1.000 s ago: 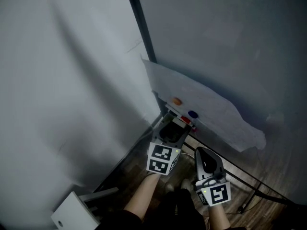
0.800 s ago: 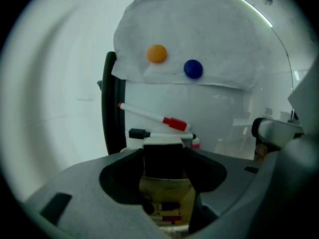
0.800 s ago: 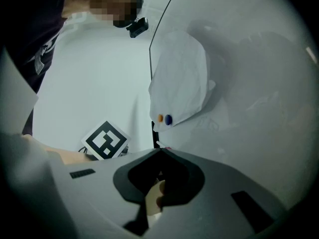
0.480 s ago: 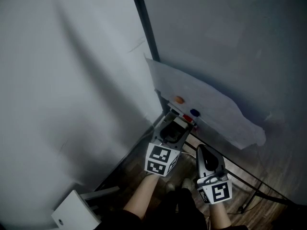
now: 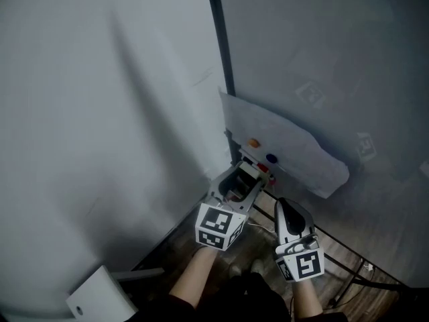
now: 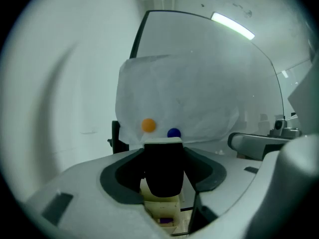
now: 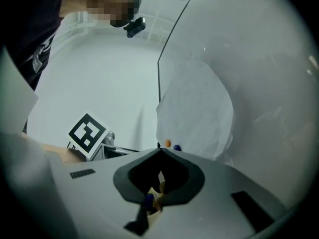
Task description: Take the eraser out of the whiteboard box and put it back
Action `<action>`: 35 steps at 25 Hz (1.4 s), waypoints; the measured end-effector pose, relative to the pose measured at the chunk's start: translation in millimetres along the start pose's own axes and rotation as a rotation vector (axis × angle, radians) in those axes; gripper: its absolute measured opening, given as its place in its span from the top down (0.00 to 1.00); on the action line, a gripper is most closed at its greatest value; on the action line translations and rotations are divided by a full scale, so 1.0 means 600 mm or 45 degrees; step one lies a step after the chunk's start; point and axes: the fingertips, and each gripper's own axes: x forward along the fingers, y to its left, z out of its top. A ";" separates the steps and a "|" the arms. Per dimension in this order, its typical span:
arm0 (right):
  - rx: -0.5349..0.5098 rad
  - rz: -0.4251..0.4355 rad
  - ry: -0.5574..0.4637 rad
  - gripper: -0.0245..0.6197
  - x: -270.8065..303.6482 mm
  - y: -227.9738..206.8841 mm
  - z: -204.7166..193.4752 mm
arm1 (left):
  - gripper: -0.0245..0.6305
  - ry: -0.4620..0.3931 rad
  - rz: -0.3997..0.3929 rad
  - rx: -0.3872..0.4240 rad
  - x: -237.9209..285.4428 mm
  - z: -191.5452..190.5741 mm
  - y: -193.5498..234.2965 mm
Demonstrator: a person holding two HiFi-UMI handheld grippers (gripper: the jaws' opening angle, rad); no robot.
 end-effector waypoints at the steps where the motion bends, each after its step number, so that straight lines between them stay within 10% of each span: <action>1: -0.012 -0.003 -0.011 0.96 -0.001 0.001 0.009 | 0.61 -0.024 -0.002 0.013 -0.007 0.014 -0.002; 19: -0.113 0.053 -0.180 0.96 -0.027 0.046 0.121 | 0.62 -0.423 0.049 0.206 -0.156 0.188 -0.059; 35: -0.131 0.063 -0.177 0.96 -0.032 0.056 0.122 | 0.62 -0.439 0.065 0.224 -0.173 0.184 -0.064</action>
